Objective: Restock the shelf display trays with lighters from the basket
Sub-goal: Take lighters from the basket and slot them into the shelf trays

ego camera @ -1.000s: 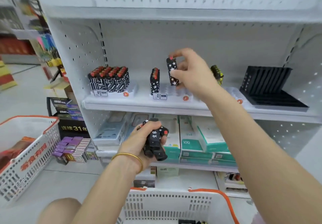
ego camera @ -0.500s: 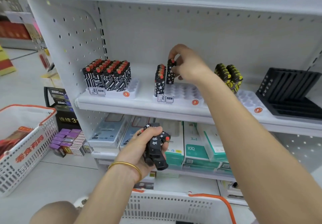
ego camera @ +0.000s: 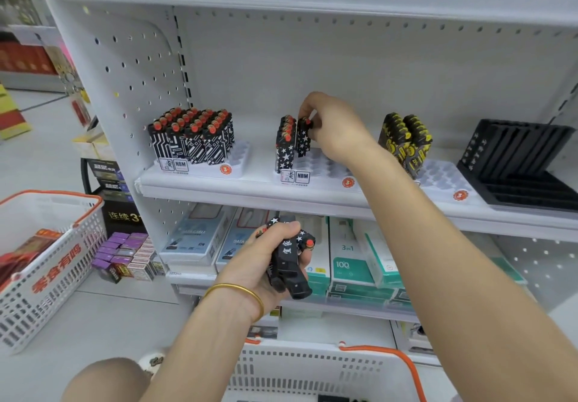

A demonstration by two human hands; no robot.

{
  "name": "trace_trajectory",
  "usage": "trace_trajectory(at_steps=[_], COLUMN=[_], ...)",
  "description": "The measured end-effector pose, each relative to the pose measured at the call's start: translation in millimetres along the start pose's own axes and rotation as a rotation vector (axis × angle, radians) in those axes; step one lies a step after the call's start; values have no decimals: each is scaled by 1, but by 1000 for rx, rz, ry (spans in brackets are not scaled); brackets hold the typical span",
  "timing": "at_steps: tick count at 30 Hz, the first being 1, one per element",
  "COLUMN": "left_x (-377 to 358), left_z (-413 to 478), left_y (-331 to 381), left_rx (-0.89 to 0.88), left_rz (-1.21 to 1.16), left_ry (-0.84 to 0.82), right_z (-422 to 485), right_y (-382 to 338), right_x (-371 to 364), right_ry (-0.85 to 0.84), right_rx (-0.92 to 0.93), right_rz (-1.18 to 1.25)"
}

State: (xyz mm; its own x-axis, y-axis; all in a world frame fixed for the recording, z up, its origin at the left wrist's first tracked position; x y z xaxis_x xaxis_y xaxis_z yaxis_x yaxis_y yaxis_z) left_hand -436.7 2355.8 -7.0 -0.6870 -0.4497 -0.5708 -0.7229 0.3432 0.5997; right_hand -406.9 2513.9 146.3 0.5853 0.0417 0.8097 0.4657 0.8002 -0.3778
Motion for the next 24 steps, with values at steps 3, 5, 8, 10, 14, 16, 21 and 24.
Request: trace_trajectory(at_steps=[3, 5, 8, 10, 14, 16, 21, 24], left_x=[-1, -2, -2, -4, -8, -9, -9, -8], left_z=[-1, -3, -5, -6, -5, -6, -11, -11], left_y=[-2, -4, -7, -9, -12, -13, -12, -11], left_rx=[-1, -3, -11, -25, -81, -104, -164, -170], left_rz=[4, 5, 0, -1, 5, 39, 97, 94], left_ry=[-9, -25, -45, -53, -60, -45, -7, 4], right_z=[-7, -22, -70, -107, -147, -152, -154, -153], right_y=[-3, -17, -37, -43, -24, -19, -16, -16], right_x=[1, 19, 37, 19, -27, -35, -34, -30], right_ry=[-7, 111, 176, -60, -359, -358, -321, -255], right_rx=[3, 51, 89, 36, -127, -189, -243, -261], right_rz=[-43, -54, 184, 216, 237, 417, 535, 544])
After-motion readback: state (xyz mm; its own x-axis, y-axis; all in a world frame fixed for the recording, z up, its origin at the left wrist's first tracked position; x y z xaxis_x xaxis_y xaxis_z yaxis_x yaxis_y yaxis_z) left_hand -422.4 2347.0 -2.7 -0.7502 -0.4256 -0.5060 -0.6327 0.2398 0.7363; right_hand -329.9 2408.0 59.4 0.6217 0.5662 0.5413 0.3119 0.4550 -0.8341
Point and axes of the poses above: each hand's wrist, its own z-axis towards the middle knuckle, its own x-axis out of the back of the hand, y = z × x, the point moved 7 cm from there along z, towards the middle knuckle, and after that the axes turned 11 degrees about x, right-handed, at the moved point
